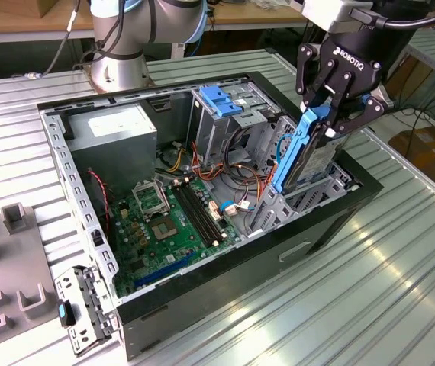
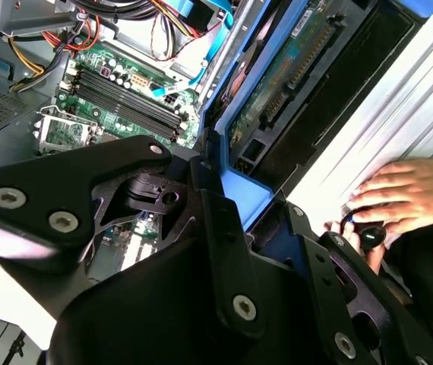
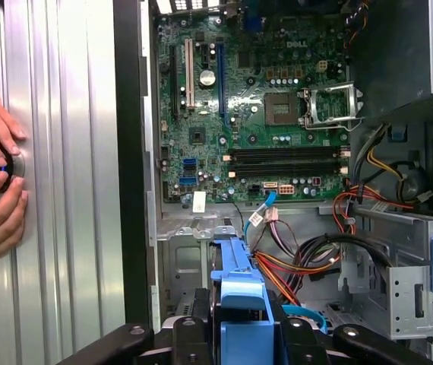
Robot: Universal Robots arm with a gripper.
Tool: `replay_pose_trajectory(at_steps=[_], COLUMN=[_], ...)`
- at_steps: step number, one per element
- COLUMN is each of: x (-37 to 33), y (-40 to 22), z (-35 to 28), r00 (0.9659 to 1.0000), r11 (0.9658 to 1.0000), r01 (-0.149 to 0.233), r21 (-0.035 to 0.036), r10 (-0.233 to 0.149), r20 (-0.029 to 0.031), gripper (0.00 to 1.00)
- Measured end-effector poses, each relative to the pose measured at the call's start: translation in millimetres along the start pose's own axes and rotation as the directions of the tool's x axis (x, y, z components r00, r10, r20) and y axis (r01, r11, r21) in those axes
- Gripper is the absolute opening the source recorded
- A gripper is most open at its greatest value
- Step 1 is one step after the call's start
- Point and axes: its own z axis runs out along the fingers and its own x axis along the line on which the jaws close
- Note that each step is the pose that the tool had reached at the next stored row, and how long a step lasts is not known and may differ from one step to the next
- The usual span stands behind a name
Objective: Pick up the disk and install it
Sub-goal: 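Insert the disk into the insertion slot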
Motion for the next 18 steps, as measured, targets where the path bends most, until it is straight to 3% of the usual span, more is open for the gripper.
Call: replay_pose_trajectory(at_steps=[4, 7, 11, 12, 13, 14, 16, 18], x=[0.0, 0.0, 0.0, -0.1, -0.1, -0.1, -0.2, -0.3], y=[0.0, 0.0, -0.1, -1.1, -1.9, -2.3, -3.8, -4.8], z=[0.2, 0.0, 0.0, 1.1, 2.5, 3.2, 5.4, 7.7], r00=[1.0000, 1.0000, 1.0000, 1.0000, 1.0000, 1.0000, 1.0000, 1.0000], r11=[1.0000, 1.0000, 1.0000, 1.0000, 1.0000, 1.0000, 1.0000, 1.0000], r01=[0.000, 0.000, 0.000, 0.000, 0.000, 0.000, 0.000, 0.000], r21=[0.0002, 0.0000, 0.0000, -0.0001, -0.0001, -0.0001, -0.0001, -0.0001], r10=[0.000, 0.000, 0.000, 0.000, 0.000, 0.000, 0.000, 0.000], r20=[0.0006, 0.0000, -0.0001, 0.0001, 0.0001, 0.0001, 0.0000, -0.0001], gripper=[0.37, 0.51, 0.51, 0.36, 0.36, 0.24, 0.12, 0.11])
